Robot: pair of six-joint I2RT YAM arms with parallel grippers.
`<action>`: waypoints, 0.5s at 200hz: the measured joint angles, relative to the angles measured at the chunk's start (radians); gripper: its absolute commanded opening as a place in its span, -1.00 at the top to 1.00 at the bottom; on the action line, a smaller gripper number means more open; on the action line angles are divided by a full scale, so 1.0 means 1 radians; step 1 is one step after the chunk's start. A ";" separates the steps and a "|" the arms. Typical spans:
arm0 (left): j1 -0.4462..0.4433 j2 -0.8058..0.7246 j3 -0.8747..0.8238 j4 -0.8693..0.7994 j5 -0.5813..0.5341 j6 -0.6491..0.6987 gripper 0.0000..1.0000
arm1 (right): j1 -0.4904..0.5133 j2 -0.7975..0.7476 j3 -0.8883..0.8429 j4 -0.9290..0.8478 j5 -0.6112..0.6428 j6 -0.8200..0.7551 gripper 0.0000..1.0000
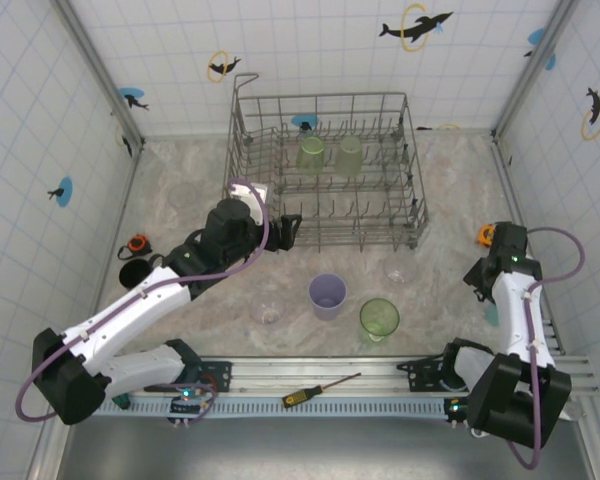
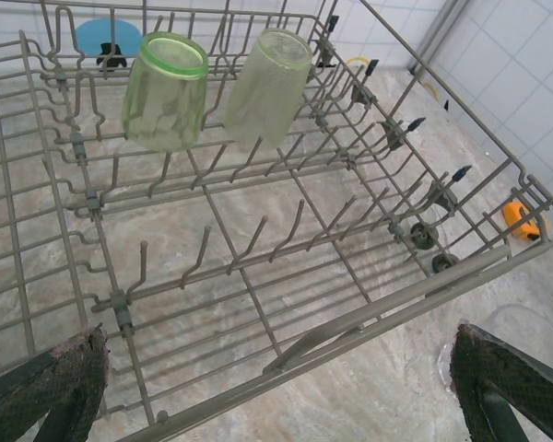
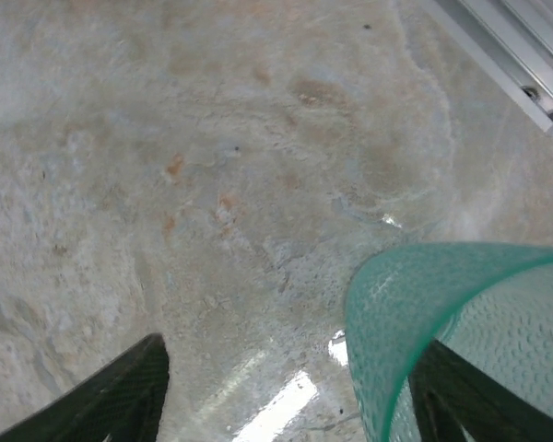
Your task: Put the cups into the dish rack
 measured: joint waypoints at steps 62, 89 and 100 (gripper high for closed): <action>0.000 0.030 0.000 -0.004 0.000 -0.018 -0.95 | -0.006 0.000 -0.024 0.037 -0.035 -0.016 0.49; 0.000 0.040 0.000 -0.007 0.000 -0.021 -0.95 | -0.006 0.014 -0.048 0.046 -0.047 -0.017 0.95; 0.000 0.044 0.000 -0.008 0.000 -0.021 -0.95 | -0.006 0.019 -0.049 0.049 -0.038 -0.008 1.00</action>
